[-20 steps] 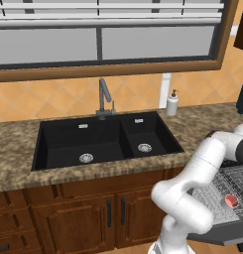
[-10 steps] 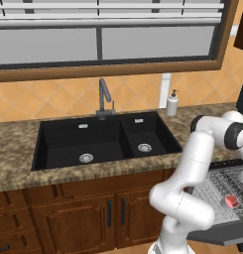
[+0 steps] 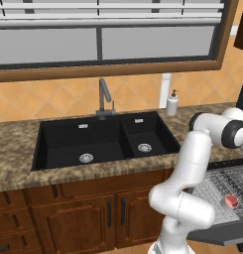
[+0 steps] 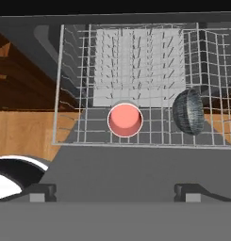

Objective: Pick up the cup and bowl from the counter, place them in the dishwasher, and close the dishwasher door.

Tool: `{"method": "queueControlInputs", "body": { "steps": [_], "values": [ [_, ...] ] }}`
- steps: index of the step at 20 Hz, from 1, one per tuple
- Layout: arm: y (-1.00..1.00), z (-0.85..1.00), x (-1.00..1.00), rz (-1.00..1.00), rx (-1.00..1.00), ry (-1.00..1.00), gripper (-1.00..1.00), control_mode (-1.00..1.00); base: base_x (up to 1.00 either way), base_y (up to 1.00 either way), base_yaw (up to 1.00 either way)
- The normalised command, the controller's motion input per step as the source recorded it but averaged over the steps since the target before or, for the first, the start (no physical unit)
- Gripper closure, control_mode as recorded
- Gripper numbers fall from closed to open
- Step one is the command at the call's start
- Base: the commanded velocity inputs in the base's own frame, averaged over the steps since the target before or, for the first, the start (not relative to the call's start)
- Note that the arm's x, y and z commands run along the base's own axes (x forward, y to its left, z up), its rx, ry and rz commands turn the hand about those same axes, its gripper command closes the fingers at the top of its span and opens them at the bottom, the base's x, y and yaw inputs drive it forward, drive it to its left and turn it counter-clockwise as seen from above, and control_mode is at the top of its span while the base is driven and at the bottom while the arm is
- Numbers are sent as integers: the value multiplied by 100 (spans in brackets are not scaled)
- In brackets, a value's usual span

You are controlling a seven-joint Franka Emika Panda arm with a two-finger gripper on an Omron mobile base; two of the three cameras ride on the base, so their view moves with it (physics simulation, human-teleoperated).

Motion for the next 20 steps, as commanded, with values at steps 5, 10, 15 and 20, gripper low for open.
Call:
{"method": "queueControlInputs", "body": {
  "steps": [5,10,15,20],
  "values": [
    [-6,45,-2,-4,13,-7,-100,-100,0,0,0],
    [0,15,-8,-5,8,-4,-100,-100,0,0,0],
    [-14,-4,-5,-13,0,0,-100,-100,0,0,0],
    [-31,-11,0,-19,0,0,-100,-100,0,0,0]
  ]
}}
